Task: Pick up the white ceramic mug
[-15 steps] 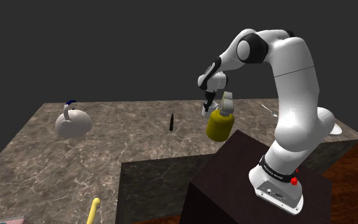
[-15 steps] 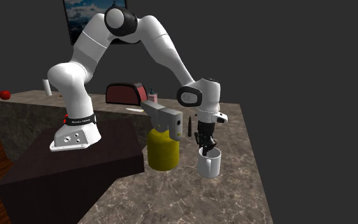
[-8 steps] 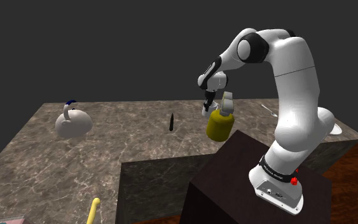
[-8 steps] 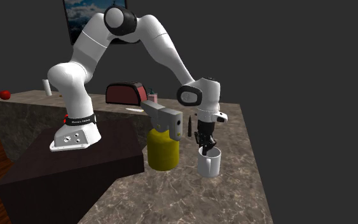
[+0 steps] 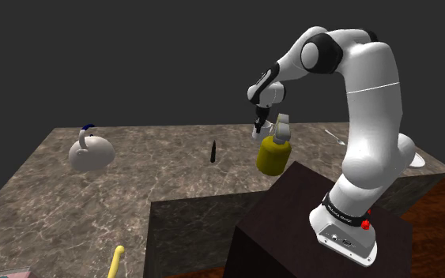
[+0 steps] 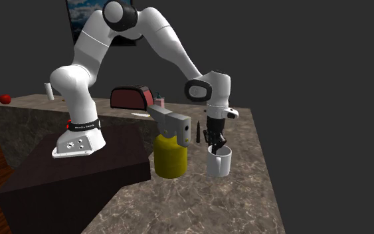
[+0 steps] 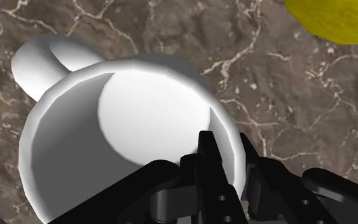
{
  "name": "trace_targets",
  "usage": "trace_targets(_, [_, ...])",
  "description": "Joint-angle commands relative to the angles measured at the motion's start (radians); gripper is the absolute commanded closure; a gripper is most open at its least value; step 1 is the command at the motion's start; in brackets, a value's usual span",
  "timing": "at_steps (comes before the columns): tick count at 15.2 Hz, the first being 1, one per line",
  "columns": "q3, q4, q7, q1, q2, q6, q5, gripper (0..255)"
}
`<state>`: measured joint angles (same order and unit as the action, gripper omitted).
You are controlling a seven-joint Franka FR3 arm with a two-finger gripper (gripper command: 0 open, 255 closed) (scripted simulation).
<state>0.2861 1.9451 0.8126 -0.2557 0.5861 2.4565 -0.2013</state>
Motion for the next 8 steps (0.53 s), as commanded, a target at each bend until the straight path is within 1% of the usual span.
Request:
trace_targets(1, [0.007, 0.001, -0.003, 0.003, -0.021, -0.02, 0.008, 255])
trace_targets(6, [0.022, 0.005, -0.014, 0.014, -0.073, -0.066, 0.027, 255])
trace_targets(8, [0.022, 0.005, -0.014, 0.015, -0.074, -0.068, 0.027, 255])
